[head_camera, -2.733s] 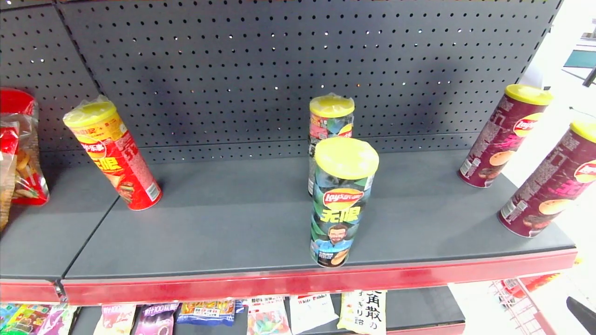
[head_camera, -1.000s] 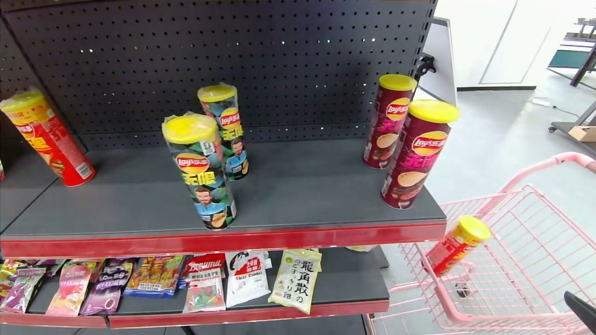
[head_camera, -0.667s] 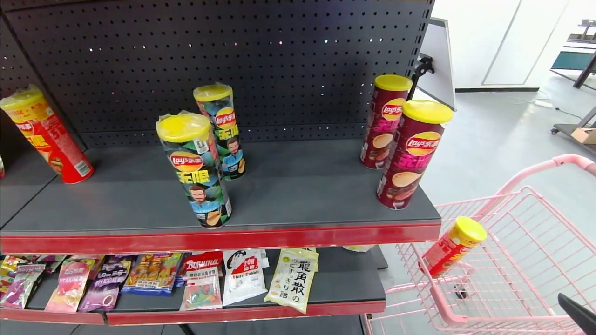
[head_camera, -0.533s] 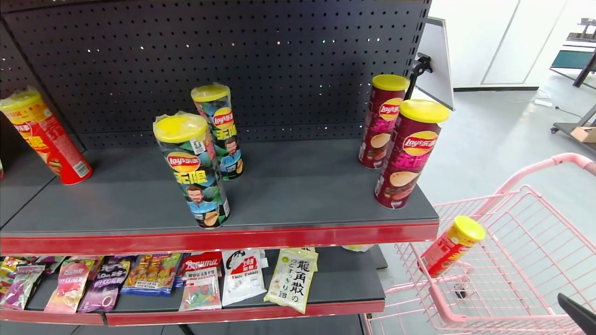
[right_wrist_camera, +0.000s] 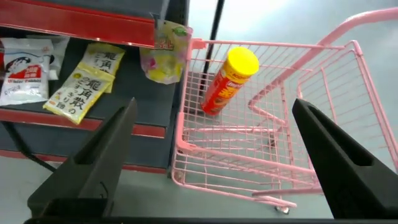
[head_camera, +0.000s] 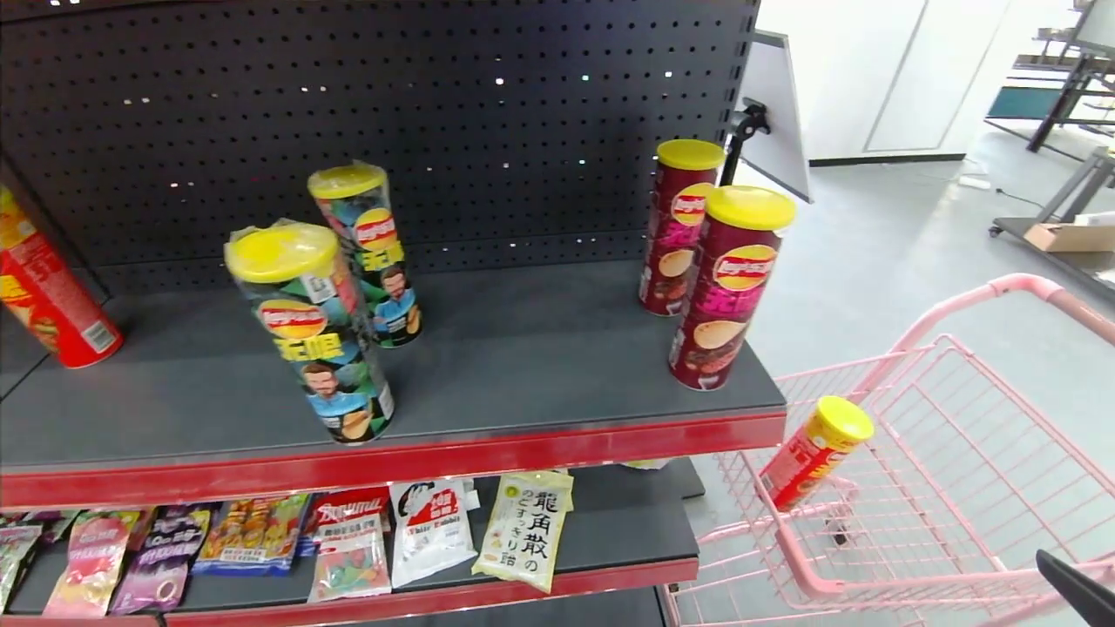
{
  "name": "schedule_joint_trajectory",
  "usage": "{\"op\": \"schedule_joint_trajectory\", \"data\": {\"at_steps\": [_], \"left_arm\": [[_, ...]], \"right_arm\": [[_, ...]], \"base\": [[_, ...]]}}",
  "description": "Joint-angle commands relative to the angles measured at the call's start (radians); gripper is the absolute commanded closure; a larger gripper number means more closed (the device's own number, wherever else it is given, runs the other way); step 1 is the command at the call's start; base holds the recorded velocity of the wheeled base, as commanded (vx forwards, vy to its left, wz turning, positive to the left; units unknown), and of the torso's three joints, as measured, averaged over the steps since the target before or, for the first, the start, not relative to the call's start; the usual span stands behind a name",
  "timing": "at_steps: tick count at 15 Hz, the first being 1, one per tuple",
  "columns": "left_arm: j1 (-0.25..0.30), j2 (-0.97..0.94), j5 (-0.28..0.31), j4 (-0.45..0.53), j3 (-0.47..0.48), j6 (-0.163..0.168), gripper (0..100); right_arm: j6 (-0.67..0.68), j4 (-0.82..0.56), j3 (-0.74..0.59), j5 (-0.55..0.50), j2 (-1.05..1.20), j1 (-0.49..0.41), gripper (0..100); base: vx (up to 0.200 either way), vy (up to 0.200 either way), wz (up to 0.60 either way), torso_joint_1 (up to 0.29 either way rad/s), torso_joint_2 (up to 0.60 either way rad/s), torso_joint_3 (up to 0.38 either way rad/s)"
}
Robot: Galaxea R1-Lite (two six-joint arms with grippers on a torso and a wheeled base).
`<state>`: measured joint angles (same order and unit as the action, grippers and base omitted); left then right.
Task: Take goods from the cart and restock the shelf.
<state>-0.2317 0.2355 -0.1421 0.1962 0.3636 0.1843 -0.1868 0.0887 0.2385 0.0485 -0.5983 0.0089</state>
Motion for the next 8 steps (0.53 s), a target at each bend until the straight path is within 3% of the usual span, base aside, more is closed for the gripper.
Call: {"op": "schedule_joint_trajectory", "data": {"at_steps": [1, 2, 8], "left_arm": [[0.002, 0.011, -0.001, 0.000, 0.000, 0.000, 0], [0.002, 0.011, -0.001, 0.000, 0.000, 0.000, 0], [0.000, 0.010, -0.001, 0.000, 0.000, 0.000, 0]], "right_arm": [[0.000, 0.000, -0.001, 0.001, -0.012, 0.000, 0], [0.001, 0.000, 0.001, 0.002, -0.015, 0.000, 0], [0.000, 0.002, 0.002, 0.002, -0.046, 0.000, 0]], "base": [[0.000, 0.000, -0.60, 0.012, 0.00, 0.002], [0.000, 0.000, -0.60, 0.007, 0.00, 0.002], [0.000, 0.000, 0.00, 0.000, 0.00, 0.000]]}}
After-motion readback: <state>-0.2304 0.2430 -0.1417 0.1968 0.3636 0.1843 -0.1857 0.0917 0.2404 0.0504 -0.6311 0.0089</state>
